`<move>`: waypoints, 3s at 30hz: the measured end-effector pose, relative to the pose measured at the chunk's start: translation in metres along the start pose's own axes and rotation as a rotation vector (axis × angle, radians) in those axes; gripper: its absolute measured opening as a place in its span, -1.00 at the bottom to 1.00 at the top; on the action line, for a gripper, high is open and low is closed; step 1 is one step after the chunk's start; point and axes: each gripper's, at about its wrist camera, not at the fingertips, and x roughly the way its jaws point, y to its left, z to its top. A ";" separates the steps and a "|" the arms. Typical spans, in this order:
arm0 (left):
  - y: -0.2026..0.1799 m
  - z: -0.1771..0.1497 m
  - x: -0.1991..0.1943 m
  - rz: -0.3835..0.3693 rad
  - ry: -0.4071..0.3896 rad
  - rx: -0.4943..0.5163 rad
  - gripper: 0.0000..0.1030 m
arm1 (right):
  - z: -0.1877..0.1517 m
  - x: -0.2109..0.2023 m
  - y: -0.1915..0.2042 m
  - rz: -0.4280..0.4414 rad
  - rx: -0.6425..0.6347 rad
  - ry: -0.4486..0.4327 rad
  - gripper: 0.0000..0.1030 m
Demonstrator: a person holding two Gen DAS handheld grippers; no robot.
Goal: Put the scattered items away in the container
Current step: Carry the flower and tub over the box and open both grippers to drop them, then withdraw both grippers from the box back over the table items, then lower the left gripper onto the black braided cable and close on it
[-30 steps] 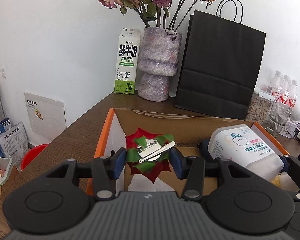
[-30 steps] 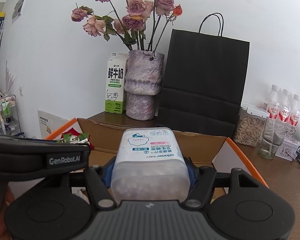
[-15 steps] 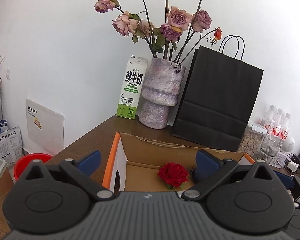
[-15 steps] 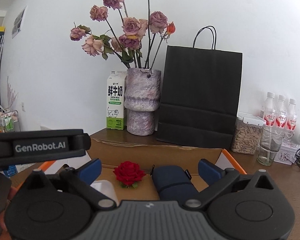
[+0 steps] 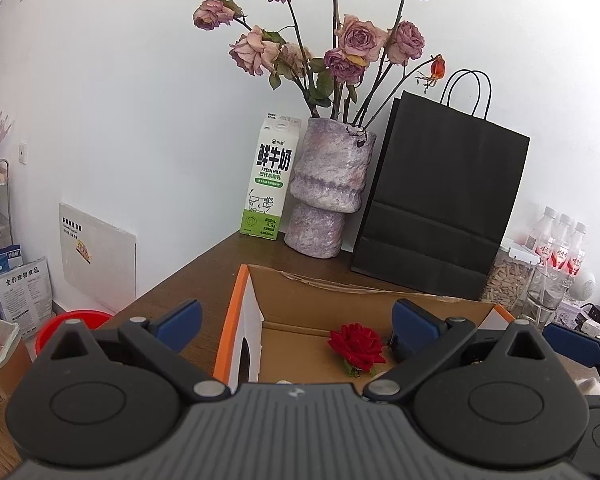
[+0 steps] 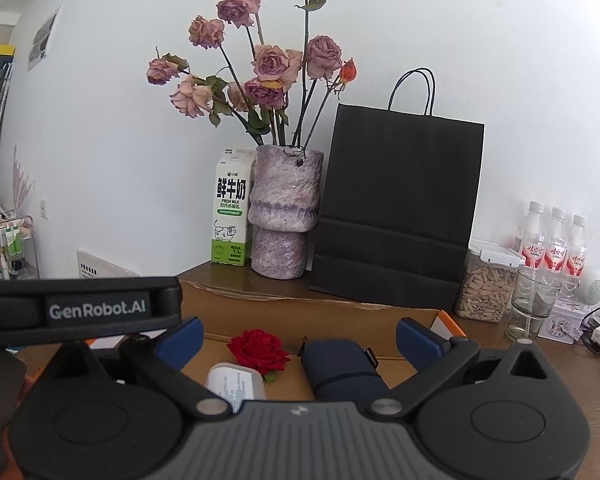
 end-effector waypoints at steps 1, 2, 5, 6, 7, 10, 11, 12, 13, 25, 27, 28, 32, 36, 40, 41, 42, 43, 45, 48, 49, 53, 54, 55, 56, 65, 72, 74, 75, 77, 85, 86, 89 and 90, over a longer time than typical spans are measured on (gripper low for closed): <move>0.000 -0.001 -0.002 0.000 -0.011 0.004 1.00 | 0.000 -0.001 0.001 -0.001 -0.002 -0.002 0.99; 0.000 -0.002 -0.004 0.000 -0.020 0.006 1.00 | 0.000 -0.002 0.001 -0.002 -0.003 -0.005 1.00; 0.001 -0.004 -0.012 -0.014 -0.043 0.002 1.00 | -0.001 -0.007 0.003 -0.005 -0.009 -0.010 0.99; 0.002 -0.005 -0.015 -0.021 -0.052 -0.001 1.00 | -0.002 -0.009 0.004 -0.008 -0.013 -0.014 1.00; 0.003 -0.006 -0.019 -0.030 -0.065 -0.003 1.00 | -0.004 -0.012 0.005 -0.013 -0.018 -0.018 1.00; 0.003 -0.010 -0.032 -0.038 -0.102 0.006 1.00 | -0.010 -0.024 0.010 -0.028 -0.040 -0.031 1.00; 0.003 -0.012 -0.036 -0.039 -0.113 0.013 1.00 | -0.012 -0.028 0.011 -0.028 -0.050 -0.035 1.00; 0.002 -0.013 -0.040 -0.042 -0.121 0.020 1.00 | -0.014 -0.033 0.013 -0.028 -0.060 -0.038 1.00; 0.001 -0.015 -0.044 -0.044 -0.126 0.029 1.00 | -0.015 -0.038 0.015 -0.028 -0.071 -0.042 1.00; -0.001 -0.031 -0.103 -0.054 -0.174 0.092 1.00 | -0.033 -0.090 0.015 -0.047 -0.066 -0.035 1.00; 0.000 -0.033 -0.110 -0.052 -0.172 0.094 1.00 | -0.036 -0.099 0.014 -0.050 -0.066 -0.035 1.00; 0.001 -0.035 -0.114 -0.050 -0.172 0.092 1.00 | -0.037 -0.103 0.014 -0.050 -0.063 -0.034 1.00; 0.007 -0.039 -0.127 -0.046 -0.157 0.094 1.00 | -0.043 -0.122 0.011 -0.039 -0.040 -0.022 1.00; 0.015 -0.046 -0.139 -0.021 -0.130 0.109 1.00 | -0.053 -0.143 0.010 -0.038 -0.030 -0.010 1.00; 0.027 -0.056 -0.148 -0.009 -0.081 0.120 1.00 | -0.064 -0.161 0.006 -0.018 -0.011 0.021 1.00; 0.030 -0.059 -0.150 -0.003 -0.070 0.124 1.00 | -0.068 -0.165 0.005 -0.014 0.000 0.032 1.00; 0.032 -0.063 -0.152 0.004 -0.059 0.128 1.00 | -0.071 -0.168 0.003 -0.011 0.011 0.046 1.00; 0.035 -0.066 -0.155 0.010 -0.047 0.132 1.00 | -0.075 -0.171 0.002 -0.012 0.021 0.058 1.00; 0.040 -0.072 -0.158 0.016 -0.026 0.134 1.00 | -0.081 -0.176 0.001 -0.019 0.025 0.087 1.00; 0.046 -0.079 -0.160 0.026 0.007 0.135 1.00 | -0.092 -0.181 0.000 -0.028 0.016 0.118 1.00; 0.048 -0.081 -0.160 0.032 0.020 0.136 1.00 | -0.095 -0.183 -0.001 -0.027 0.017 0.129 1.00; 0.053 -0.087 -0.163 0.041 0.058 0.140 1.00 | -0.107 -0.185 -0.003 -0.033 0.017 0.179 1.00; 0.054 -0.088 -0.163 0.037 0.065 0.146 1.00 | -0.110 -0.185 -0.004 -0.038 0.019 0.192 1.00; 0.055 -0.090 -0.164 0.033 0.071 0.154 1.00 | -0.112 -0.184 -0.005 -0.038 0.025 0.202 1.00; 0.055 -0.092 -0.165 0.030 0.076 0.160 1.00 | -0.114 -0.183 -0.007 -0.034 0.034 0.211 1.00; 0.059 -0.099 -0.154 0.029 0.120 0.172 1.00 | -0.118 -0.171 -0.011 -0.003 0.079 0.279 1.00; 0.052 -0.099 -0.148 -0.003 0.135 0.188 1.00 | -0.119 -0.166 -0.009 0.001 0.068 0.320 1.00; 0.047 -0.099 -0.147 -0.029 0.143 0.202 1.00 | -0.120 -0.165 -0.009 0.005 0.070 0.325 1.00; 0.045 -0.098 -0.146 -0.046 0.147 0.205 1.00 | -0.120 -0.165 -0.010 0.007 0.074 0.326 1.00; 0.039 -0.097 -0.144 -0.088 0.162 0.212 1.00 | -0.120 -0.165 -0.012 0.010 0.085 0.329 1.00; 0.005 -0.096 -0.132 -0.175 0.220 0.284 1.00 | -0.113 -0.162 -0.024 -0.007 0.098 0.321 1.00; 0.001 -0.096 -0.130 -0.184 0.233 0.292 1.00 | -0.110 -0.161 -0.027 0.001 0.104 0.324 1.00; -0.008 -0.098 -0.120 -0.192 0.279 0.299 1.00 | -0.104 -0.156 -0.035 0.008 0.114 0.339 1.00; -0.010 -0.098 -0.117 -0.194 0.291 0.299 1.00 | -0.103 -0.155 -0.038 0.009 0.115 0.340 1.00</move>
